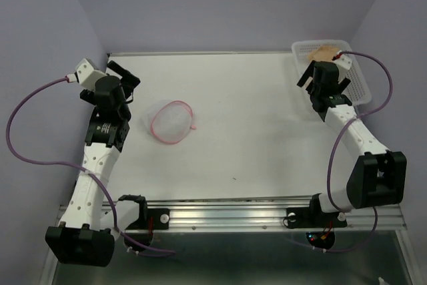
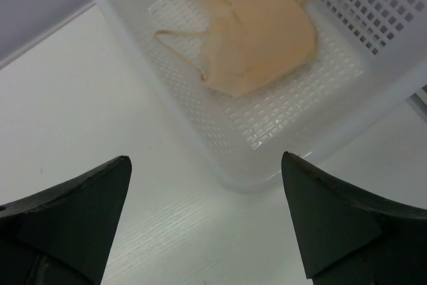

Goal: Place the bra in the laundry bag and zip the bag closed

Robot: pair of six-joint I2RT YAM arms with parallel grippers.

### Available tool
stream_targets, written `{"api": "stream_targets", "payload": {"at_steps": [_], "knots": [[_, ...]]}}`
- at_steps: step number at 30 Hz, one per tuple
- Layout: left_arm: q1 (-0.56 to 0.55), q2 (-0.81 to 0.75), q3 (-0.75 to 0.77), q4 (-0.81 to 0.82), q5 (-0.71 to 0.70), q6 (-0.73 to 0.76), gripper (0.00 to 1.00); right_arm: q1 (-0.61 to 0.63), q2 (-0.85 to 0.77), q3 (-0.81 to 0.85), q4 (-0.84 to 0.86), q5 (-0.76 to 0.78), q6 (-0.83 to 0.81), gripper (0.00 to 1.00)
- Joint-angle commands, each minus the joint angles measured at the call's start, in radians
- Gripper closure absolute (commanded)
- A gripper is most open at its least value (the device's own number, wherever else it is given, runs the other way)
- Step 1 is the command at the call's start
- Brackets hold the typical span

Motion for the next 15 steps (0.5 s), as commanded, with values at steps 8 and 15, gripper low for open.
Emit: {"api": "stream_targets", "payload": {"at_steps": [8, 15], "knots": [[0.008, -0.009, -0.033, 0.013, -0.030, -0.016, 0.01, -0.078, 0.229, 0.277, 0.070, 0.028, -0.054, 0.00], [0.009, 0.030, -0.005, -0.045, -0.038, -0.029, 0.01, -0.158, 0.531, 0.607, -0.145, 0.029, 0.030, 0.00]]}}
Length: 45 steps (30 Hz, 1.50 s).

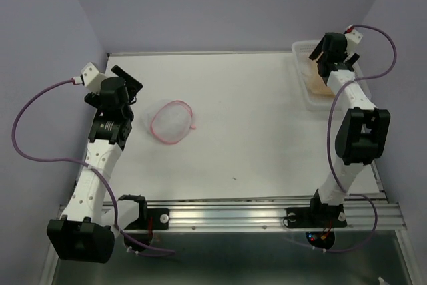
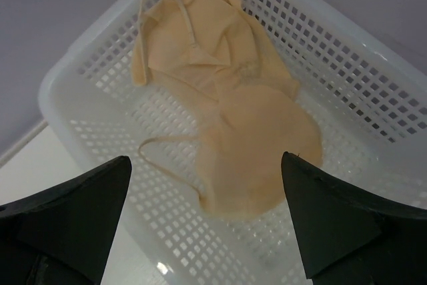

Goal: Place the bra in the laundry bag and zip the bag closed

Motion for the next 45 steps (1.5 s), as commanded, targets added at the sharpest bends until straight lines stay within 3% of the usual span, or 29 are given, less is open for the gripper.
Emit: {"api": "stream_targets", "payload": {"at_steps": [1, 5, 9, 17, 20, 22, 23, 26, 29, 30, 34, 38, 45], "knots": [[0.009, 0.009, 0.030, -0.021, -0.030, -0.011, 0.01, -0.045, 0.165, 0.208, -0.173, 0.001, 0.058, 0.00], [0.010, 0.015, 0.022, -0.021, -0.044, -0.031, 0.01, -0.096, 0.342, 0.425, -0.299, -0.072, 0.118, 0.00], [0.012, 0.035, 0.025, -0.019, -0.044, -0.037, 0.01, -0.108, 0.457, 0.515, -0.345, -0.126, 0.076, 0.00], [0.013, 0.081, 0.051, -0.044, -0.043, -0.052, 0.01, -0.108, 0.593, 0.540, -0.402, -0.059, 0.040, 0.01], [0.013, 0.095, 0.063, -0.053, -0.027, -0.051, 0.01, -0.108, 0.616, 0.555, -0.402, -0.031, 0.012, 0.10], [0.013, 0.103, 0.068, -0.059, -0.018, -0.055, 0.01, -0.108, 0.633, 0.567, -0.402, -0.019, 0.003, 0.30], [0.013, 0.104, 0.073, -0.067, -0.010, -0.057, 0.01, -0.108, 0.638, 0.578, -0.400, -0.016, 0.003, 0.50], [0.013, 0.104, 0.080, -0.084, -0.010, -0.066, 0.01, -0.108, 0.632, 0.602, -0.394, -0.028, -0.011, 0.78], [0.013, 0.100, 0.083, -0.085, -0.012, -0.068, 0.01, -0.108, 0.597, 0.613, -0.360, -0.050, -0.057, 0.90], [0.013, 0.097, 0.083, -0.081, -0.009, -0.069, 0.01, -0.108, 0.581, 0.613, -0.336, -0.056, -0.080, 0.99], [0.015, 0.092, 0.076, -0.055, -0.006, -0.066, 0.01, -0.108, 0.470, 0.541, -0.267, -0.063, -0.083, 0.99], [0.013, 0.097, 0.076, -0.039, 0.005, -0.042, 0.01, -0.097, 0.277, 0.348, -0.092, -0.146, -0.125, 0.99], [0.013, 0.078, 0.048, -0.038, 0.006, -0.034, 0.01, 0.097, 0.130, 0.342, -0.017, -0.129, -0.374, 0.99]]}}
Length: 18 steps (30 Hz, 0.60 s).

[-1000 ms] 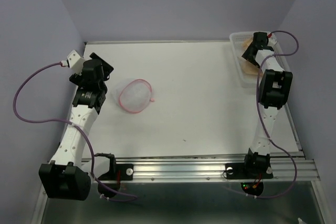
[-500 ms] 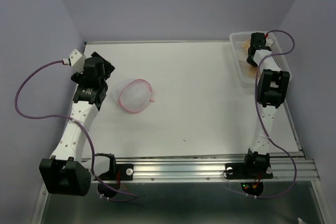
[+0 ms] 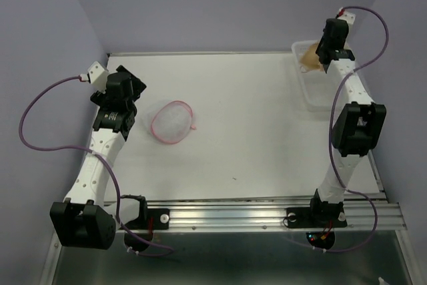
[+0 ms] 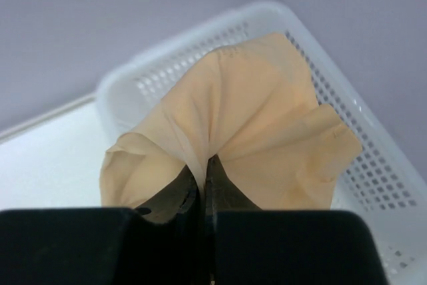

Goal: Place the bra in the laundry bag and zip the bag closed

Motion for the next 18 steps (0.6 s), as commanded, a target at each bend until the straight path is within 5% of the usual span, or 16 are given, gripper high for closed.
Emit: {"api": "stream_targets", "payload": {"at_steps": [1, 12, 18], "knots": [[0.008, -0.036, 0.002, 0.042, -0.003, 0.018, 0.01, 0.163, -0.078, 0.027, 0.139, -0.012, -0.250, 0.99], [0.010, -0.076, -0.031, 0.063, 0.063, 0.023, 0.01, 0.401, -0.138, -0.139, 0.275, -0.401, -0.486, 0.94], [0.009, -0.093, -0.065, 0.063, 0.090, -0.005, 0.01, 0.430, -0.217, -0.445, 0.397, -0.572, -0.493, 0.86]]}}
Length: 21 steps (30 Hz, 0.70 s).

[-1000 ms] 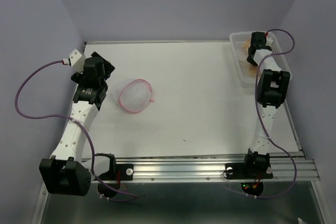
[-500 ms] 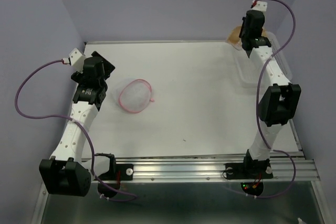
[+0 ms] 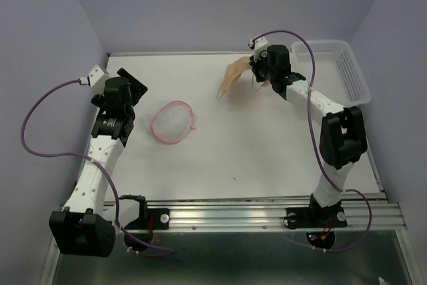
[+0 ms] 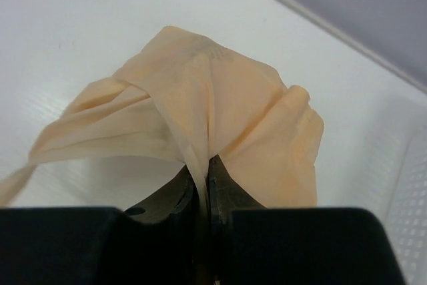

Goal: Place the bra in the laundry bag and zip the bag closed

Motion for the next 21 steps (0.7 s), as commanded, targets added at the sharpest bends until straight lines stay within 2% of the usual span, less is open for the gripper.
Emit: {"api": "stream_targets", "payload": {"at_steps": [1, 5, 8, 9, 10, 12, 13, 16, 18, 19, 21], "knots": [[0.002, -0.035, -0.026, 0.044, 0.023, -0.009, 0.01, 0.020, -0.093, -0.158, 0.116, -0.137, -0.070, 0.84], [0.002, -0.018, -0.034, 0.061, 0.014, -0.051, 0.01, 0.078, -0.183, -0.365, 0.096, -0.120, -0.169, 0.79], [0.002, 0.026, 0.024, 0.062, 0.051, -0.042, 0.01, 0.087, -0.287, -0.487, 0.059, -0.051, -0.138, 0.59], [0.004, 0.041, 0.041, 0.062, 0.059, -0.038, 0.01, 0.087, -0.313, -0.511, 0.054, -0.030, -0.120, 0.59], [0.002, 0.073, 0.056, 0.062, 0.066, -0.033, 0.01, 0.087, -0.335, -0.539, 0.045, -0.016, -0.089, 0.45], [0.001, 0.129, 0.107, 0.070, 0.103, -0.025, 0.01, 0.087, -0.378, -0.545, -0.034, 0.001, -0.060, 0.08], [-0.001, 0.153, 0.125, 0.070, 0.121, -0.021, 0.01, 0.087, -0.387, -0.542, -0.050, -0.002, -0.057, 0.00], [-0.028, 0.247, 0.208, 0.069, 0.195, 0.022, 0.01, 0.087, -0.427, -0.551, -0.065, 0.024, 0.017, 0.00], [-0.075, 0.305, 0.248, 0.070, 0.218, 0.039, 0.01, 0.087, -0.453, -0.550, -0.064, 0.136, 0.073, 0.00], [-0.094, 0.327, 0.262, 0.070, 0.217, 0.054, 0.01, 0.087, -0.459, -0.541, -0.065, 0.261, 0.174, 0.00], [-0.145, 0.369, 0.323, 0.064, 0.221, 0.128, 0.01, 0.087, -0.481, -0.537, -0.071, 0.389, 0.300, 0.00]]}}
